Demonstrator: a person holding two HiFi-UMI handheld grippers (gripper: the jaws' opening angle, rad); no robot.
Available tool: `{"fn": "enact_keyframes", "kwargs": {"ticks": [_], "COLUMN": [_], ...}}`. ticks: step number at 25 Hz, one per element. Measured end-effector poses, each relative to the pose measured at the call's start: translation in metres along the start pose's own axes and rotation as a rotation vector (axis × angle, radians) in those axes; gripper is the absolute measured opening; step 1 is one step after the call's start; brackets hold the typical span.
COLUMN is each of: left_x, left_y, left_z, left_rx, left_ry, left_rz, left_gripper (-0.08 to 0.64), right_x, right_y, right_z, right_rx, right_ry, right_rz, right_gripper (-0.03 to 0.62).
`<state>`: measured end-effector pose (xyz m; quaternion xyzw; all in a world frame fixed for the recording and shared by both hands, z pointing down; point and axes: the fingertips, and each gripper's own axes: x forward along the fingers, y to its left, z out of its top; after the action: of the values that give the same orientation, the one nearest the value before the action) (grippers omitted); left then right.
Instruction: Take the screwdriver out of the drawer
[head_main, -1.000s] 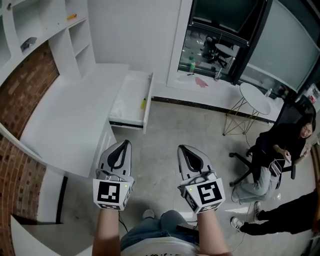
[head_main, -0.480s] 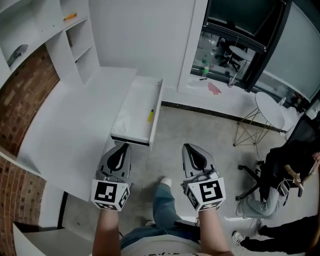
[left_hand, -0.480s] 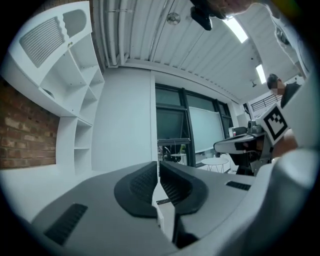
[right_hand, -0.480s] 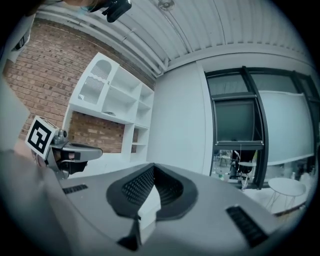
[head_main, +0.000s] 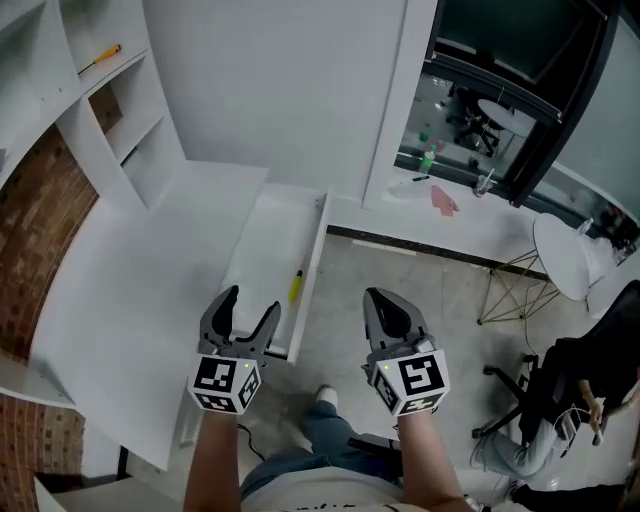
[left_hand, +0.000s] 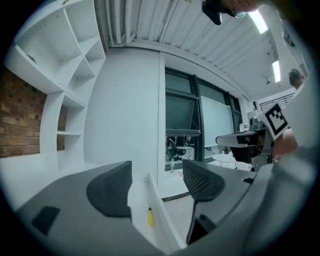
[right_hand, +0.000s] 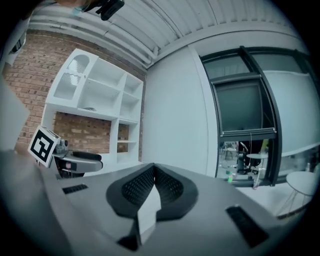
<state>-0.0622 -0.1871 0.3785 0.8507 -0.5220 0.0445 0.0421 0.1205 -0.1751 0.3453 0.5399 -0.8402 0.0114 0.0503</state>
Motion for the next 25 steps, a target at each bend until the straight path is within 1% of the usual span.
{"fn": "enact_keyframes", "kwargs": {"ticks": [3,6,11,15,17,20,22,25], "left_x": [0.045,0.079,0.126,0.164,0.177,0.192,0.203,0.215], "left_y": [0.017,0.03,0.051,0.057,0.059,0.059,0.057,0.051], "left_z": [-0.016,-0.041,-0.106,-0.164,-0.192,-0.234,-0.26,-0.294], "left_rx": [-0.018,-0.034,-0.08,-0.119,-0.131,-0.158,-0.175,-0.174], "left_ry": [0.049,0.109,0.28,0.42,0.488,0.577,0.636,0.728], "left_rz": [0.028,0.028,-0.003,-0.033,-0.035,-0.028,-0.04,-0.059], "left_gripper": [0.315,0.314,0.313,0.308,0.29,0.212,0.21,0.209], "right_x": [0.037,0.067,0.113,0.14,0.149,0.161,0.167,0.168], "right_y": [-0.031,-0.049,-0.059,-0.068,-0.071,-0.079,-0.081,-0.084], "right_z": [-0.013,-0.036,-0.09,-0.138,-0.16,-0.198,-0.224,-0.256], "right_rx": [0.012,0.023,0.058,0.104,0.142,0.192,0.218,0.249], "right_ry": [0.036,0.088,0.211,0.311,0.348,0.384,0.425,0.497], "right_rz": [0.003,0.009,0.015,0.02,0.018,-0.007,-0.022,-0.036], "right_gripper": [0.012,0.012,0.012,0.012,0.012,0.012,0.011,0.012]}}
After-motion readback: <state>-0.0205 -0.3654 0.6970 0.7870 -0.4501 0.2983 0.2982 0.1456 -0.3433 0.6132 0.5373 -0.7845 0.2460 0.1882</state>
